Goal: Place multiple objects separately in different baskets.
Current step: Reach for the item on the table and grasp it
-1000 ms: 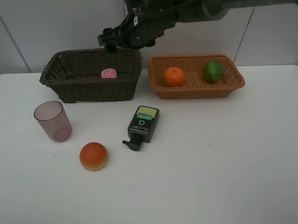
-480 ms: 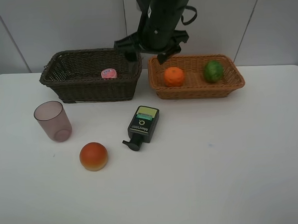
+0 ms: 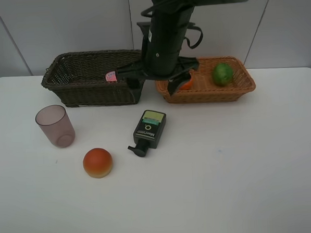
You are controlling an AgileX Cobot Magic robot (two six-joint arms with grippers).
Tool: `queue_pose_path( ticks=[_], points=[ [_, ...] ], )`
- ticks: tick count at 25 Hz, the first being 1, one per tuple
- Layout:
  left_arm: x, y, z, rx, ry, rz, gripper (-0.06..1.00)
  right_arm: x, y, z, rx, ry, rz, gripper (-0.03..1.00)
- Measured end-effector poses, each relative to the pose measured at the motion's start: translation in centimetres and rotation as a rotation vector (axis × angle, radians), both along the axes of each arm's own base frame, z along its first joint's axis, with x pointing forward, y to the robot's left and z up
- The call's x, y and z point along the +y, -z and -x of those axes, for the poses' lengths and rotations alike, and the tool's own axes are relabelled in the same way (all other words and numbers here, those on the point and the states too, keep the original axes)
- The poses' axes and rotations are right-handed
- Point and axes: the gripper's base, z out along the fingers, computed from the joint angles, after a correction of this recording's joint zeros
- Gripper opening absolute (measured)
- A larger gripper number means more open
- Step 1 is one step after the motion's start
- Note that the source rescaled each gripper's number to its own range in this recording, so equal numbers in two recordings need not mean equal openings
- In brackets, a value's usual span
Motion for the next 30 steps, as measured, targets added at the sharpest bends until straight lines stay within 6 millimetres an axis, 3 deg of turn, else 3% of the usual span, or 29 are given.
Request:
queue_pose_path(
  ticks=[9,12,15,20,24,30],
  points=[
    [0.0,0.0,0.0,0.000,0.000,0.000,1.00,-3.5,2.6,2.7,0.066,0.094,-0.012,0.66],
    [0.0,0.0,0.0,0.000,0.000,0.000,1.00,-5.3,2.7,3.2,0.079,0.144,-0.027,0.66],
    [0.0,0.0,0.0,0.000,0.000,0.000,1.00,-8.3,2.2,3.1,0.083,0.216,-0.029,0.66],
    [0.0,0.0,0.0,0.000,0.000,0.000,1.00,-15.7,0.2,4.1,0.063,0.369,-0.033,0.66],
    [0.0,0.0,0.0,0.000,0.000,0.000,1.00,-20.7,-2.3,6.7,-0.012,0.425,-0.020,0.66],
    [0.0,0.0,0.0,0.000,0.000,0.000,1.00,-23.9,-7.3,12.8,-0.213,0.307,-0.008,0.66]
  ],
)
